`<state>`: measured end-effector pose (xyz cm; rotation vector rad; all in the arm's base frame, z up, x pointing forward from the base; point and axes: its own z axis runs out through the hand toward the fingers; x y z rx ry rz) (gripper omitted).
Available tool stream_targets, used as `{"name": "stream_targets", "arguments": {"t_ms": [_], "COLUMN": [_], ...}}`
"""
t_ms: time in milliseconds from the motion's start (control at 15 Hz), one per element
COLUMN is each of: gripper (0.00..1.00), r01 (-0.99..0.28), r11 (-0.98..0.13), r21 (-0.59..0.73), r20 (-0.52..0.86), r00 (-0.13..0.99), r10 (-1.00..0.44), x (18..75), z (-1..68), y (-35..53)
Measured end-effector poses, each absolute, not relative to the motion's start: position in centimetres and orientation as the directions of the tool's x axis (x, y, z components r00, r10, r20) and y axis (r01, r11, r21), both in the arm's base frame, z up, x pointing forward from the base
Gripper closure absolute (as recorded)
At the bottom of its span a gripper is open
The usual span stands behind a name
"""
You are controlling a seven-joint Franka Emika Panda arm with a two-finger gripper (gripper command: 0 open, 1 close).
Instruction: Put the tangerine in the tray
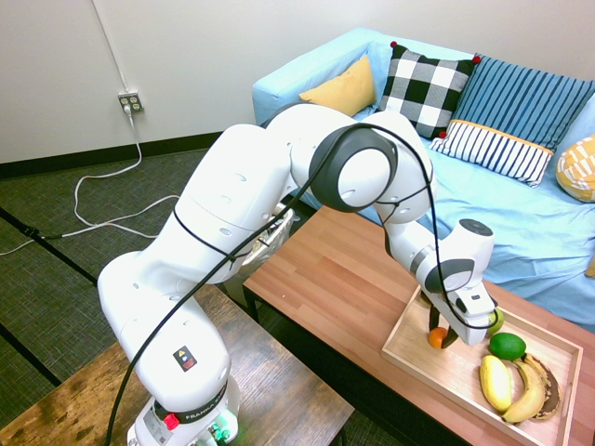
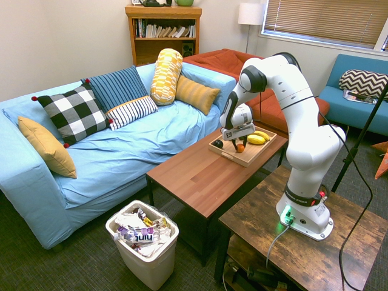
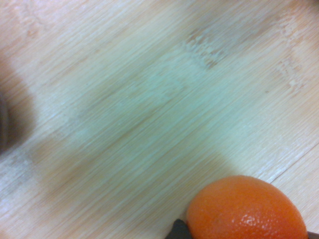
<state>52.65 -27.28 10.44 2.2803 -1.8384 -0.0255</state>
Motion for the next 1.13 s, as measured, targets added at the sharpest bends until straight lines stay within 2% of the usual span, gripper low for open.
{"name": "stream_targets", "arguments": {"t_ms": [667,1133], "gripper": [0.0,0.0], "r01": [-0.964,-0.97], "r11": [-0.22,-0.229], "r21": [0.151,0.079], "r20": [0.106,0.136], "r00": [0.237,0.238], "r10": [-0.966,-0.962], "x": [52.6,52.7], "z": [10.7,17.5], "y": [-27.9,-29.7]}}
